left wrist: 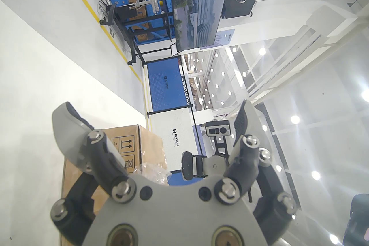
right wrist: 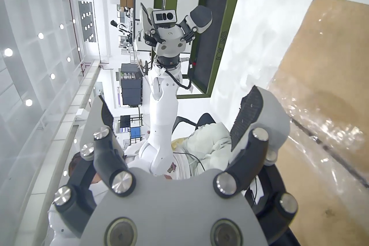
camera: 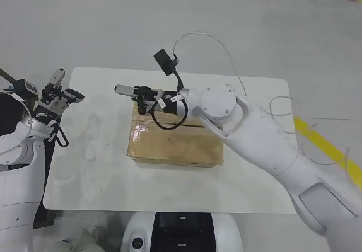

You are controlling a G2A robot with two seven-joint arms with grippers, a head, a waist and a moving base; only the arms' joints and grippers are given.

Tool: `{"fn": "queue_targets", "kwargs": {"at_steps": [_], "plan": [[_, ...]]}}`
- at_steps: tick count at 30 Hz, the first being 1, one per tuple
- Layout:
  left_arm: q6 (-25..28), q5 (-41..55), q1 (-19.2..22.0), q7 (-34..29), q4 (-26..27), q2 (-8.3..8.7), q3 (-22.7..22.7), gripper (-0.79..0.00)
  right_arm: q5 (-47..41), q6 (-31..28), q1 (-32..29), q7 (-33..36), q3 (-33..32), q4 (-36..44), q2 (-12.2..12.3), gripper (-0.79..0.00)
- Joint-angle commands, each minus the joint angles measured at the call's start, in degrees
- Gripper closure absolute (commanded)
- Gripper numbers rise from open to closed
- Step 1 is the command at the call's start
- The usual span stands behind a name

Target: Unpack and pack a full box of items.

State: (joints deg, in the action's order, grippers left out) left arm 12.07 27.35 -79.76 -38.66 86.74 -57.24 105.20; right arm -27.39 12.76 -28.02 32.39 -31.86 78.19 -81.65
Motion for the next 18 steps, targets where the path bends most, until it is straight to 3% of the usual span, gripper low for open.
{"fn": "queue_targets", "kwargs": {"at_steps": [1, 9, 18], "plan": [[0.00, 0.00, 0.00, 0.00, 0.00, 0.00, 0.00, -0.785, -0.44, 0.46, 1.37, -0.08, 1.73, -1.85, -1.39, -0.785], [0.00, 0.00, 0.00, 0.00, 0.00, 0.00, 0.00, -0.785, -1.60, 2.56, 4.34, -0.44, 5.66, -9.09, -5.96, -0.785], [0.00, 0.00, 0.00, 0.00, 0.00, 0.00, 0.00, -0.785, -1.64, 5.30, 5.25, 1.13, 6.58, -14.41, -8.90, -0.785]]}}
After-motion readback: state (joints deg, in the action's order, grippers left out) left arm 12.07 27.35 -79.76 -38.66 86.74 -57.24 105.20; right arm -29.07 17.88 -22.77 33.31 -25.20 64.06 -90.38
